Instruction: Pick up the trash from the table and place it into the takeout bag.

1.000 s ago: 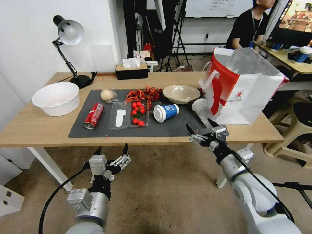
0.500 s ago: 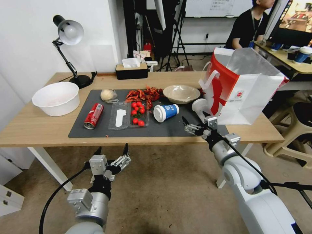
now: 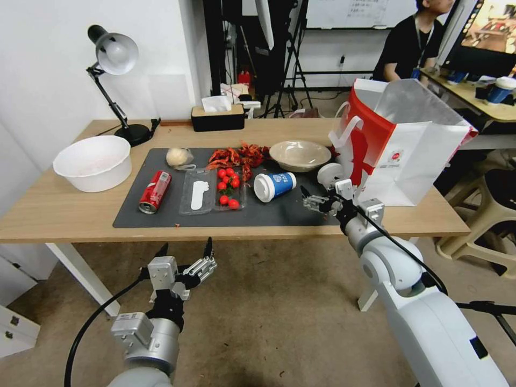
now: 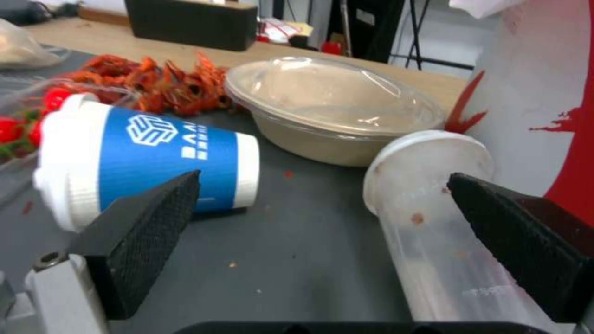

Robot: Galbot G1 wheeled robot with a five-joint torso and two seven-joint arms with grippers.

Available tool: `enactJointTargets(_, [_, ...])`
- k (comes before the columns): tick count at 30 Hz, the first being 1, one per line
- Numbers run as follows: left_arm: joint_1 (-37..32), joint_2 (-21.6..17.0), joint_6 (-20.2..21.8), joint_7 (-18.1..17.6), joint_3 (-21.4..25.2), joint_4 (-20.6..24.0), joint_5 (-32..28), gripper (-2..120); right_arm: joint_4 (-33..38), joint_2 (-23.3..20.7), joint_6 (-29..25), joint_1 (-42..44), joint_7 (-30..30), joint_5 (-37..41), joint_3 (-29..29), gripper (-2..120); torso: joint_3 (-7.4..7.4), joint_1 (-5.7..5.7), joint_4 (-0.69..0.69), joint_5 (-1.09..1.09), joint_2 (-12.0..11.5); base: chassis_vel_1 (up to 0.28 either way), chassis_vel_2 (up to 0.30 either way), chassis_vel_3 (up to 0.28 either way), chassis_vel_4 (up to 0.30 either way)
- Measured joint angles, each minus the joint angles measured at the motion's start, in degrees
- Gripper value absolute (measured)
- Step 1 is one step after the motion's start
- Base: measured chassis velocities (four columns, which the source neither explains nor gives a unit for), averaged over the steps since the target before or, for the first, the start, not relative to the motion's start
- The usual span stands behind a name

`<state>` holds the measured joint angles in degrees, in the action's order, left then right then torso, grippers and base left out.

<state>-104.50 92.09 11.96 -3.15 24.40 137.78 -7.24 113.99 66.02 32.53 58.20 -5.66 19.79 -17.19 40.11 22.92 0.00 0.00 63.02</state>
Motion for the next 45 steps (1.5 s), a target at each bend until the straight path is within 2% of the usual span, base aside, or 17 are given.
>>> enactJointTargets(6, [0.2, 0.0, -0.1, 0.0, 0.3, -0.1, -0.2, 100, -1.1, 0.2, 3.0, -2.4, -2.6, 1.9, 1.1, 100, 0.00, 0.00, 0.00, 0.01, 0.0, 0.000, 0.000, 0.000, 0.000])
enactJointTargets(15, [0.1, 0.0, -1.0, 0.2, 0.4, 0.0, -0.2, 100, -3.9, 1.6, 4.7, -3.9, -3.2, 2.7, 1.3, 100, 0.00, 0.00, 0.00, 0.00, 0.0, 0.000, 0.000, 0.000, 0.000])
enactJointTargets(45, [0.0, 0.0, -1.2, 0.3, 1.3, 0.1, -0.8, 100, -11.9, 1.7, 6.7, -9.5, -6.0, -0.1, 2.3, 100, -0.01, 0.00, -0.01, -0.01, 0.0, 0.000, 0.000, 0.000, 0.000])
